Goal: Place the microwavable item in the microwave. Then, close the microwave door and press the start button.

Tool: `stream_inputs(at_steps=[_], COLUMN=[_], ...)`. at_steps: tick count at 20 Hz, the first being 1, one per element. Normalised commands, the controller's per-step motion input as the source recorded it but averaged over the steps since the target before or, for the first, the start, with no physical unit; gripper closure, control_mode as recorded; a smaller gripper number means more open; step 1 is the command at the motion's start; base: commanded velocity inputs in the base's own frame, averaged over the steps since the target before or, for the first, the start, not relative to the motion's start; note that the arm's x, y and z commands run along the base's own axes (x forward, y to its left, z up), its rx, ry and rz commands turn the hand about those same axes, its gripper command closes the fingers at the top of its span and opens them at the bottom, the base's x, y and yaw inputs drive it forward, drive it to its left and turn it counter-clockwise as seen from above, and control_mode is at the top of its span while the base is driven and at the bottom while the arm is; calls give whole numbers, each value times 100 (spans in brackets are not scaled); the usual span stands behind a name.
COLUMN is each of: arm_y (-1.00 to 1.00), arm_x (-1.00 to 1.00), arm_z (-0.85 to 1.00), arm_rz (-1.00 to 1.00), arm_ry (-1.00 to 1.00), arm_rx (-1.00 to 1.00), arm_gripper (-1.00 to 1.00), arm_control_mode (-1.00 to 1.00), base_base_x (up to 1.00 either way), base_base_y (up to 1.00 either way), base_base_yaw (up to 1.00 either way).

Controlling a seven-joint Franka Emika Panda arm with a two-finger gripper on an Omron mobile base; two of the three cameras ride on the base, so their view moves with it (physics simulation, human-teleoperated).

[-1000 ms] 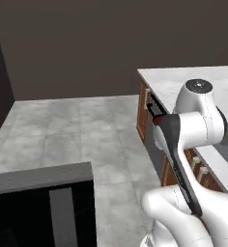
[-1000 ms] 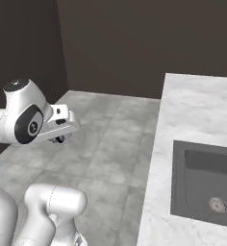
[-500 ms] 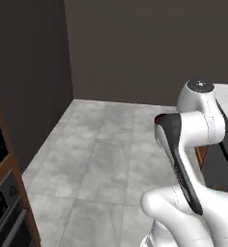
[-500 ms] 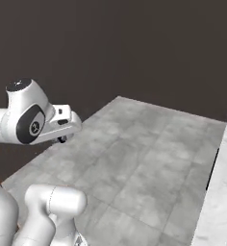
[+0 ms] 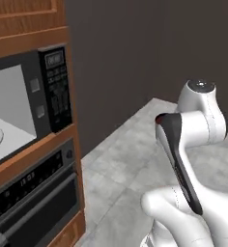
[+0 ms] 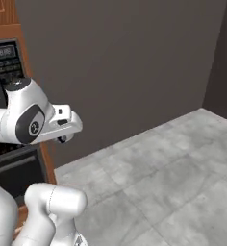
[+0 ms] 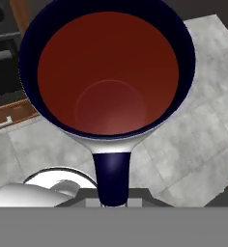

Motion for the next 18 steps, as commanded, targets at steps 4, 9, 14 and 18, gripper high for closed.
stream_inputs(at_steps=[4, 9, 14, 18], arm_y=[0, 0, 0, 0], arm_x=[0, 0, 0, 0], arm_z=[0, 0, 0, 0], arm_rz=[0, 0, 0, 0], arm_ry=[0, 0, 0, 0], arm_rx=[0, 0, 0, 0], arm_gripper=[100, 100, 100, 100], arm_control_mode=[100, 100, 100, 100], base_base_x=[82, 91, -7, -34], base_base_y=[34, 38, 26, 0], base_base_yaw=[66, 58, 52, 54])
